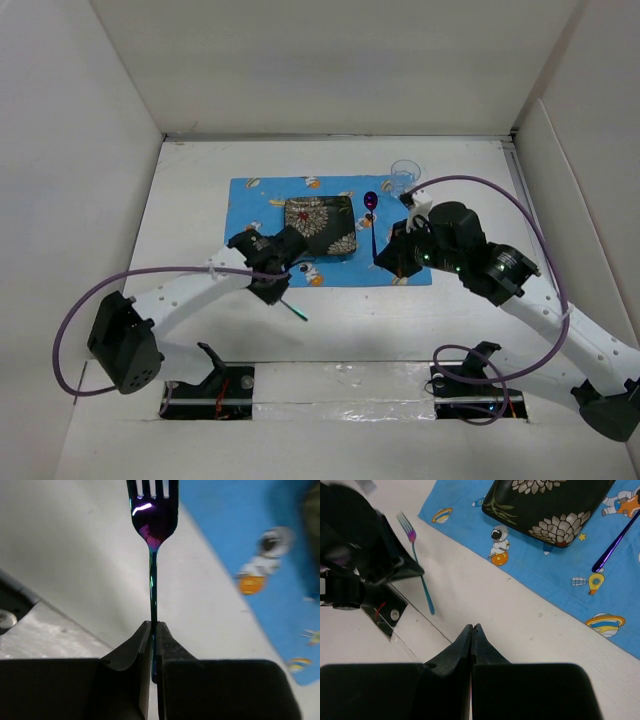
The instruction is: Set the dinner table for one person
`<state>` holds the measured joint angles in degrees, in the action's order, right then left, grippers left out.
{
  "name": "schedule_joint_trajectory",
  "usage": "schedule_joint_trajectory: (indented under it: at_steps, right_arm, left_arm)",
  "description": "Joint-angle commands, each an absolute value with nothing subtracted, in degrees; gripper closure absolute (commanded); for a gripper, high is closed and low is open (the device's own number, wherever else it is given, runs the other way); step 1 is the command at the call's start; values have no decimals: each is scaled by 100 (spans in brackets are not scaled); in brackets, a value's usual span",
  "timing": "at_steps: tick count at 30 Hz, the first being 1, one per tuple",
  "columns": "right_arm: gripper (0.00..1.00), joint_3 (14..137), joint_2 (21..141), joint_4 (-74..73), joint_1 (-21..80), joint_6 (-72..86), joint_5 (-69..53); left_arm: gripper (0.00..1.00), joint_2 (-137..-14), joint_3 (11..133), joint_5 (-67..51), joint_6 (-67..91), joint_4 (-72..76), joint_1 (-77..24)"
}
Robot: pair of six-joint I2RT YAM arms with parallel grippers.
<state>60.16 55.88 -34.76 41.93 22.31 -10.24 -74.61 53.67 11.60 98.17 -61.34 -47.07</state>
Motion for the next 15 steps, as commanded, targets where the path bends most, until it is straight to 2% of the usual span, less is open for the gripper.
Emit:
schedule_joint_trajectory:
  at_steps: [1,6,10,15]
  right_arm:
    - [100,6073,5511,-3542,4079,2153,-1116]
    - [100,6108,5668,-3454,3868,2250,-1011]
    - [100,6275,5871,-3489,3806,2320,-818]
    - [100,6161,5862,-3603,3604,2312,-221]
  left_arm:
    - [100,-7679,6449,2415,8717,-6513,-4404]
    - [100,-8831,7705,3391,6481,-6469,-3525]
    - [100,-9596,8085,4349,4900,-5952,-3147]
    - [100,-9695,8112,3703,2257,-4005,-2937]
